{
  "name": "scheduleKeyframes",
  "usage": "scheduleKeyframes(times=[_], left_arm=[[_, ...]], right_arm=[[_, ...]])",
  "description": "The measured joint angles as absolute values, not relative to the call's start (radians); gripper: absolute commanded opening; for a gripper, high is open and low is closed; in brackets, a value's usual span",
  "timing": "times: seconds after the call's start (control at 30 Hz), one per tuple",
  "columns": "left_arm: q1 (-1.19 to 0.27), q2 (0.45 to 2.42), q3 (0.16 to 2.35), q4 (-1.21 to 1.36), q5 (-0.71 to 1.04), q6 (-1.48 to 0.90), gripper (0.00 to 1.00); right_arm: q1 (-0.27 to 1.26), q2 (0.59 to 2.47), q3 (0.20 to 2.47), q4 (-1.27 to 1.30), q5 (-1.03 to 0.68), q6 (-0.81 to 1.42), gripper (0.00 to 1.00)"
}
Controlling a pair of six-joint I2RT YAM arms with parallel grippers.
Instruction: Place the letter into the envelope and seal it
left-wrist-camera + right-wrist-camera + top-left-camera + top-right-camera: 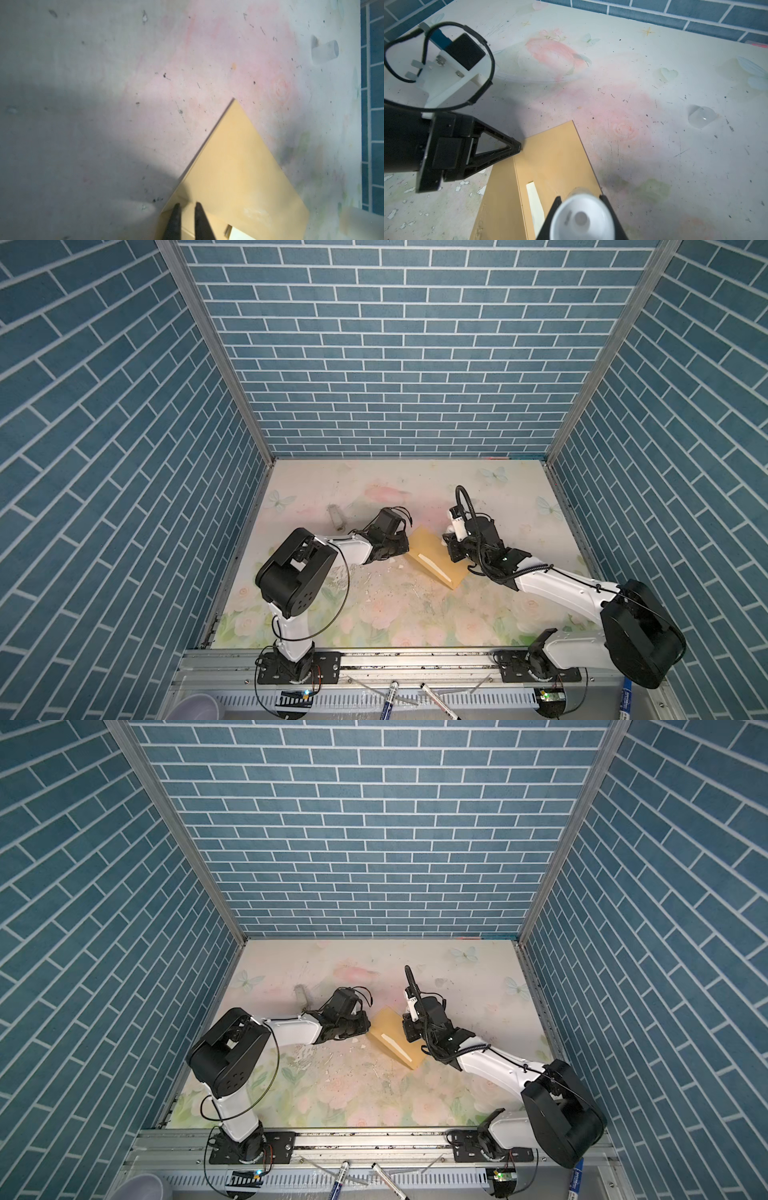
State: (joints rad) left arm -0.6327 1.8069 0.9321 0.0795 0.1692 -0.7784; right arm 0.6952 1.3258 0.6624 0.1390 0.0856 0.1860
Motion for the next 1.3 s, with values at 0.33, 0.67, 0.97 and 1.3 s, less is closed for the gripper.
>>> scheduleKeyframes(times=[0.33, 0.67, 0.97, 1.3], left_arm=[[-0.632, 1.714, 1.035, -0.009, 0.185, -0.523, 0.52], [-0.632, 1.54, 0.989, 0.043, 0.318, -0.139, 0.77], [-0.632, 1.485, 0.881, 0.268, 0.389, -0.075, 0.81], [-0.631, 1.515, 0.878, 0.346, 0.41, -0.086, 0.82]], right_arm=[[0.664, 1.263, 0.637, 0.134, 0.074, 0.187, 0.0], [0.593, 1.204, 0.606, 0.134, 0.032, 0.232, 0.0], [0.588, 1.203, 0.606, 0.166, -0.034, 0.266, 0.0], [0.586, 1.19, 0.606, 0.157, -0.056, 0.266, 0.0]])
